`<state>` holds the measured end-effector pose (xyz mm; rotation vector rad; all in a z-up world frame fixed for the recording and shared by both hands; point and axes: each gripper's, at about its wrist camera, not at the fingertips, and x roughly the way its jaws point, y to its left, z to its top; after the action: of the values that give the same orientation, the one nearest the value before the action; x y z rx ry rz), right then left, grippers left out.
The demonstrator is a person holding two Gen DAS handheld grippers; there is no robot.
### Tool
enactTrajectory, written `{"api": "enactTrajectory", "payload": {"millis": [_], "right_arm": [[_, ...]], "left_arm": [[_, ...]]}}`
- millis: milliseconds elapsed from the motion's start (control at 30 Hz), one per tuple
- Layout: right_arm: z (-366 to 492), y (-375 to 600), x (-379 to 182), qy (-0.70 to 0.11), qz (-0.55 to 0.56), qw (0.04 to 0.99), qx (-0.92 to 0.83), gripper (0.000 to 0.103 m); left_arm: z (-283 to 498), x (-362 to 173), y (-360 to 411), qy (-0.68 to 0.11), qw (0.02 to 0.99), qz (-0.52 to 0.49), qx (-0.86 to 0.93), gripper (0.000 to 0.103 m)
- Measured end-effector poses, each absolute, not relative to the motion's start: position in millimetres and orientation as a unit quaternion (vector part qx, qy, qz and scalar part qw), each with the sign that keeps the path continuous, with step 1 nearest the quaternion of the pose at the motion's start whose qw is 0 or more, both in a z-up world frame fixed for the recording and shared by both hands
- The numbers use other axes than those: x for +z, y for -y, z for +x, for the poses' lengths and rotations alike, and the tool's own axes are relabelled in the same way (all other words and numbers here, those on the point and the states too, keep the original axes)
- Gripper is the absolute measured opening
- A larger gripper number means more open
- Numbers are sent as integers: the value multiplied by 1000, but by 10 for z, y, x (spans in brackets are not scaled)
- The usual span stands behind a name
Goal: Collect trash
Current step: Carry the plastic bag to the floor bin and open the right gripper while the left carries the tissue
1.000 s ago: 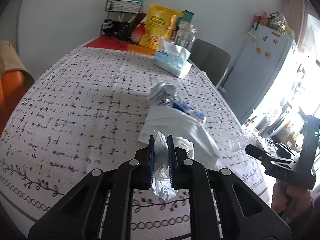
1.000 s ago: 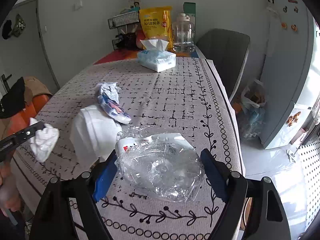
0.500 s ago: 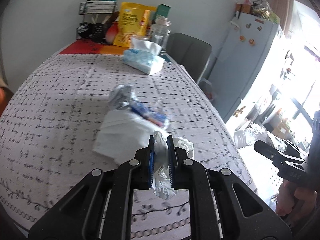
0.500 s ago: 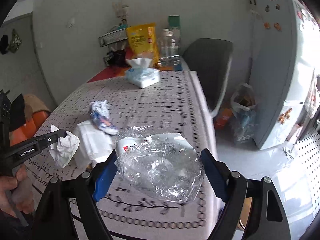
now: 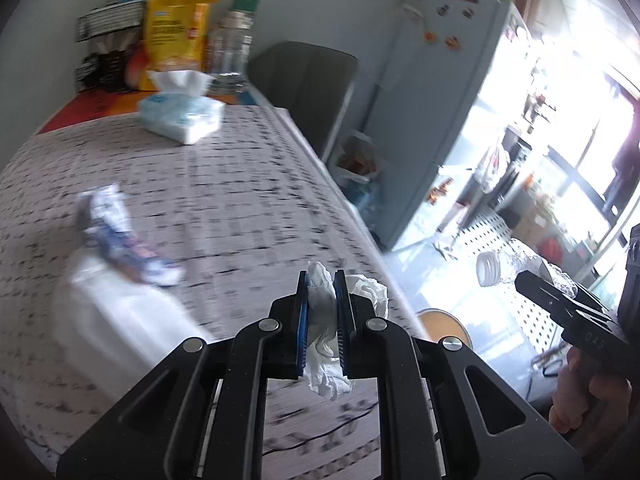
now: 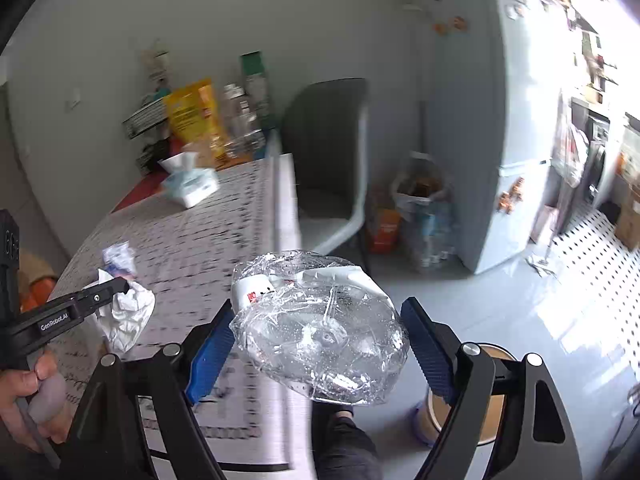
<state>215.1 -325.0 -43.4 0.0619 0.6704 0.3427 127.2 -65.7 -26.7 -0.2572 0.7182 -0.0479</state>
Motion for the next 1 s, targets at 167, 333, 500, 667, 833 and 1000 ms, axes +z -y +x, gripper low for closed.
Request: {"api": "enactTrajectory", "payload": {"millis": [167, 333, 500, 667, 833, 1000], "right_arm": [[2274, 3740, -563, -332, 55, 934, 122, 80], [2427, 4291, -875, -353, 81, 930, 67, 80], [2625, 4773, -1310, -382, 103, 918, 17, 80], [2894, 5097, -1807, -404, 123, 907, -9, 82], [3006, 5485, -2161, -419, 169, 891, -42, 91], [2846, 5766, -2228, -413, 184, 889, -71, 93]], "left_arm": [[1567, -330, 1109, -367, 922, -109, -57, 12], [1851, -415, 1543, -386, 914, -88, -85, 12], [2136, -544, 1971, -407, 904, -70, -112, 12], [2397, -701, 2349, -430, 892, -53, -131, 12], [2622, -893, 2806, -460, 873, -33, -160, 12], [2883, -1163, 3347, -492, 848, -16, -197, 12]]}}
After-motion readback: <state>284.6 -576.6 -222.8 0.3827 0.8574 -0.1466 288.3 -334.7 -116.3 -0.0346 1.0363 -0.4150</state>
